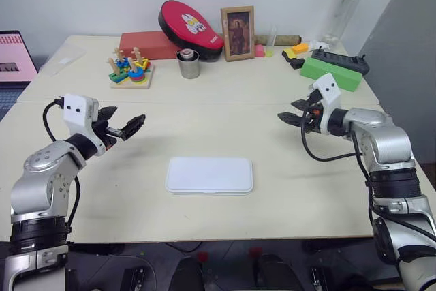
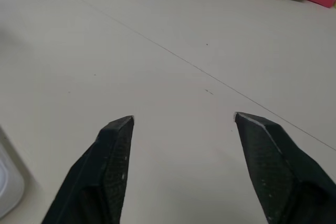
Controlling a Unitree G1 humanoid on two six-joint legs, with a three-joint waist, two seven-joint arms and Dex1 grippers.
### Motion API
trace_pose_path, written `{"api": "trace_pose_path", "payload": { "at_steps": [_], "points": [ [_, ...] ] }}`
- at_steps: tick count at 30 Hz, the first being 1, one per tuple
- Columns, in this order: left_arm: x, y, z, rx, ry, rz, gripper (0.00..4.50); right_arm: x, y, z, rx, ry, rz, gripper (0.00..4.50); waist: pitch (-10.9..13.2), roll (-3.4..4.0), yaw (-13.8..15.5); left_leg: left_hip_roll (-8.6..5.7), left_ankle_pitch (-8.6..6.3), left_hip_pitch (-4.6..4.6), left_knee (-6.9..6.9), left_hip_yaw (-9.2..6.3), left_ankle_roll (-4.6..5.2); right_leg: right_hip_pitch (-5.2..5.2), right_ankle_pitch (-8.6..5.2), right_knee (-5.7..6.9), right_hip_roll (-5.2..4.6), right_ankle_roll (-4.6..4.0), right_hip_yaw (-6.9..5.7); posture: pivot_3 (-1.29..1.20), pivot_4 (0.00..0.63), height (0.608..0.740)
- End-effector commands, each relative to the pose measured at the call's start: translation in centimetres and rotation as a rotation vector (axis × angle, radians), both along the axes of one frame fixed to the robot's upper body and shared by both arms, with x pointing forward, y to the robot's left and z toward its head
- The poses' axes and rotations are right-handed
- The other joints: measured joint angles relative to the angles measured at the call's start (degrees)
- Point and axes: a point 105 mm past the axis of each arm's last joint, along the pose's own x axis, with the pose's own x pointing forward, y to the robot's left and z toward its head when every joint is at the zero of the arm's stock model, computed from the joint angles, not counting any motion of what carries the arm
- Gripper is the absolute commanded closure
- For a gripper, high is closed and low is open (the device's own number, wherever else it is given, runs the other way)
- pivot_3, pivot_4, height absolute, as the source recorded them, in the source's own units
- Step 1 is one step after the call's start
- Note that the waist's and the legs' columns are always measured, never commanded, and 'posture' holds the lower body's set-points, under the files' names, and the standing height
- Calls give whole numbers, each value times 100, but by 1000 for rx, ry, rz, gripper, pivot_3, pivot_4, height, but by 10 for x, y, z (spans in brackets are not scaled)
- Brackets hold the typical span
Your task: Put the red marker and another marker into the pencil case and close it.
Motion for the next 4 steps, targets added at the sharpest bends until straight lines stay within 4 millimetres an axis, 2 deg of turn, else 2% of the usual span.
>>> {"api": "trace_pose_path", "payload": {
  "at_steps": [1, 3, 4],
  "points": [
    [1, 1, 12, 48, -30, -18, 0, -5, 3, 13, 41, -46, -1, 343, 1, 1, -1, 0, 0, 0, 0, 0, 0, -1, 0, 1, 0, 0, 0, 0, 150, 740],
    [1, 2, 13, 51, -31, -17, 0, -7, 3, 13, 46, -46, -4, 51, 1, 2, 3, 0, 0, -1, 1, 0, 0, 0, 0, 2, 0, 0, 0, 0, 150, 740],
    [2, 2, 11, 69, -9, -17, 0, -9, 3, 13, 53, -42, -9, 51, 1, 2, 3, 0, 0, -1, 2, 0, 0, 0, 0, 2, 0, 0, 0, 0, 150, 740]
  ]
}}
